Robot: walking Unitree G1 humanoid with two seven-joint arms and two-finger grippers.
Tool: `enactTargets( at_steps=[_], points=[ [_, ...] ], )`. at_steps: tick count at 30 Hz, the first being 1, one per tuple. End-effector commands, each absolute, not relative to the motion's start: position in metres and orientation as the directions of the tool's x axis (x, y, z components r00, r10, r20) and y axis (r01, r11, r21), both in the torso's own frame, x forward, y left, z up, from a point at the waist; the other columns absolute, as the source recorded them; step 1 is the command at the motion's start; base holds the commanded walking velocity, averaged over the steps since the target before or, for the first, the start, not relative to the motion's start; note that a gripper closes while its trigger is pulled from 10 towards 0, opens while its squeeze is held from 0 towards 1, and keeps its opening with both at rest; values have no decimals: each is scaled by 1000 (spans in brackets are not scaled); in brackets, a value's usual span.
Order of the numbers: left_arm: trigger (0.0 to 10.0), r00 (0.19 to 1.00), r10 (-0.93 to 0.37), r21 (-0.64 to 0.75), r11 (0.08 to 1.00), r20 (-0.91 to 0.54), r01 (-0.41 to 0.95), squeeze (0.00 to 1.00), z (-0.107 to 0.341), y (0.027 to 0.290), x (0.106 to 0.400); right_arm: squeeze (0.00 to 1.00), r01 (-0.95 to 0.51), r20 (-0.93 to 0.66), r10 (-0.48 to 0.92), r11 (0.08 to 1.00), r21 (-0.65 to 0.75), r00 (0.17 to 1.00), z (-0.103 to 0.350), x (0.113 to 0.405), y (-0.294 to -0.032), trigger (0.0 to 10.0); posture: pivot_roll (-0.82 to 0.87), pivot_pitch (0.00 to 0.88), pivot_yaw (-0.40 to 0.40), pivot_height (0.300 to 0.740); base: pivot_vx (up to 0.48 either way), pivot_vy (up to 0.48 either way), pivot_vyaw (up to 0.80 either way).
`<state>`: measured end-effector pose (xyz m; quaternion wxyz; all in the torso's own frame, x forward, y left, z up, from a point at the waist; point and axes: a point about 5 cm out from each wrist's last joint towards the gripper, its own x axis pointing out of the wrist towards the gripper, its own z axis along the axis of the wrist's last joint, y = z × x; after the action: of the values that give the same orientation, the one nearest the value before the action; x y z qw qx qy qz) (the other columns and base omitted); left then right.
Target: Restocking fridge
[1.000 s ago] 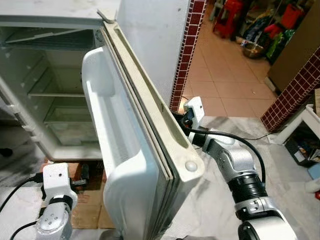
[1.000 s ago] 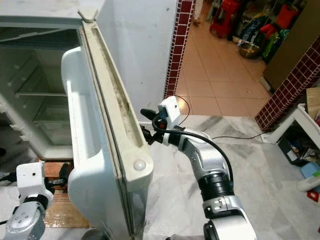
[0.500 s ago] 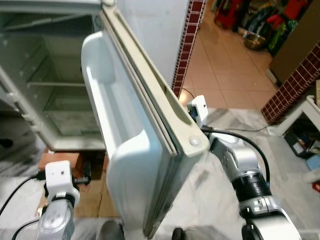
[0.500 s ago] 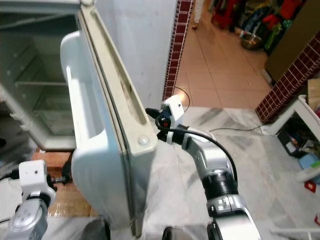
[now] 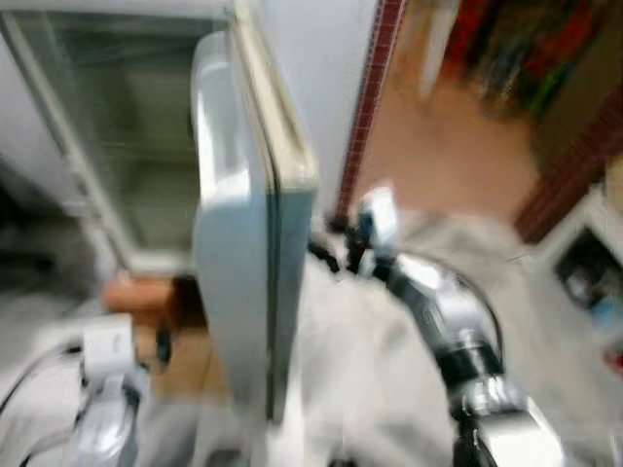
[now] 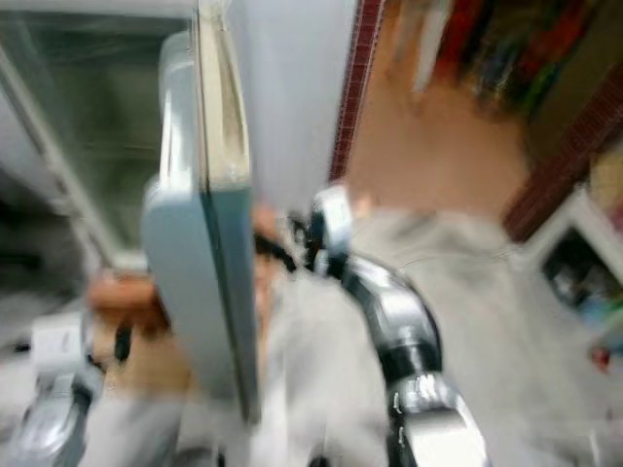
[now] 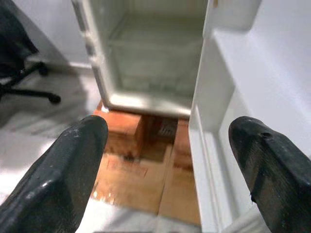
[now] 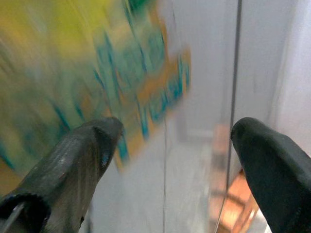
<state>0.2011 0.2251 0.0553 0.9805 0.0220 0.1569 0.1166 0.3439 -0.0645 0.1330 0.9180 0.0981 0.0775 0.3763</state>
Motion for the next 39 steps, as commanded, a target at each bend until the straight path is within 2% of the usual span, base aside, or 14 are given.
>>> enactTargets(
  at_steps=[1,7,11,13,14,16,18,20,22,28,32,34,37,39],
  points=[
    [10000,915,246,86,969,-321,-231,0,51,224,197,0,-603,-44,630,759,244,775,143,353,-52,10000,171,35,-43,740,0,0,0],
    [10000,911,275,102,961,-307,-256,0,53,225,199,0,-556,-42,583,791,255,811,152,358,-20,10000,182,29,-46,740,0,0,0],
    [10000,901,326,141,945,-288,-296,0,55,231,199,0,-468,-115,513,839,278,851,152,363,-8,10000,187,24,-53,740,0,0,0],
    [10000,888,372,165,927,-272,-338,0,56,236,199,0,-456,-168,548,801,388,820,154,359,11,10000,191,18,-60,740,0,0,0],
    [10000,888,372,165,927,-272,-338,0,56,236,199,0,-456,-168,548,801,388,820,154,359,11,10000,191,18,-60,740,0,0,0],
    [10000,884,388,172,920,-261,-353,0,57,238,199,0,-566,-40,716,583,583,697,178,345,38,10000,189,13,-65,740,0,0,0],
    [10000,888,392,179,917,-239,-357,0,59,238,199,0,-697,114,831,372,614,544,203,326,55,10000,187,11,-65,740,0,0,0],
    [10000,888,392,179,917,-239,-357,0,59,238,199,0,-697,114,831,372,614,544,203,326,55,10000,187,11,-65,740,0,0,0],
    [10000,891,417,217,900,-180,-377,0,67,239,201,0,-798,210,886,241,552,413,216,312,58,10000,181,0,-66,740,0,0,0],
    [10000,863,479,192,873,-164,-448,0,72,246,193,0,-740,109,857,363,566,504,199,328,49,10000,210,0,-81,740,0,0,0],
    [10000,795,492,132,868,-354,-479,0,37,251,167,0,-738,64,872,369,566,485,198,328,49,10000,246,0,-102,740,0,0,0],
    [10000,777,495,131,865,-390,-485,0,28,252,160,0,-745,59,878,365,558,475,198,327,51,10000,256,0,-107,740,0,0,0],
    [10000,744,453,150,885,-490,-441,0,4,249,142,0,-764,36,885,379,522,464,195,327,55,10000,275,0,-113,740,0,0,0],
    [10000,686,390,137,909,-614,-395,0,-29,247,120,0,-774,16,884,400,491,467,194,329,59,10000,277,0,-112,740,0,0,0]
  ],
)
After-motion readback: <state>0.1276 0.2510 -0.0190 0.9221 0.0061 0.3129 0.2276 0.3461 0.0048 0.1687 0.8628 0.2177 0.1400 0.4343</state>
